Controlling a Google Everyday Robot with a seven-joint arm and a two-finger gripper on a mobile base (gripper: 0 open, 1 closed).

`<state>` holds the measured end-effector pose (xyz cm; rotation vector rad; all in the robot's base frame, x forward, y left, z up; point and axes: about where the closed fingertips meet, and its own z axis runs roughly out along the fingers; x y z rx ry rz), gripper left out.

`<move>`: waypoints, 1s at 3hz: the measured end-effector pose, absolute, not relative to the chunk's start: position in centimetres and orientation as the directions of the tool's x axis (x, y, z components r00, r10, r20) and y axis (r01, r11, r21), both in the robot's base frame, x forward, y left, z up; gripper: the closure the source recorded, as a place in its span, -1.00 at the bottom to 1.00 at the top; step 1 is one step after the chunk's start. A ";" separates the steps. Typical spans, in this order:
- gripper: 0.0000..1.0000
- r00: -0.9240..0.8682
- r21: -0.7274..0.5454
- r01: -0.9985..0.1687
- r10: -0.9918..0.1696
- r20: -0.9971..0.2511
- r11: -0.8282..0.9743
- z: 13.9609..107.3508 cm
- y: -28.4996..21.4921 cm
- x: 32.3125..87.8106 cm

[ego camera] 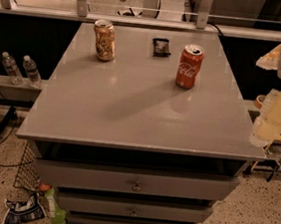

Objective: Move coke can near orange can

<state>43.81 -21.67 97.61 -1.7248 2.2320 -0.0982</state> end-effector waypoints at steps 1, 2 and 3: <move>-1.00 -0.222 -0.245 -0.931 -0.953 -0.207 0.270 97.6 -21.7 43.8; -1.00 -0.234 -0.250 -0.924 -0.945 -0.229 0.289 97.7 -21.7 44.5; -1.00 -0.288 -0.249 -0.894 -0.905 -0.313 0.371 97.3 -22.2 47.7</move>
Offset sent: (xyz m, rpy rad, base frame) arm 0.0146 -0.0028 -0.0038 0.0467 -0.0025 -0.0337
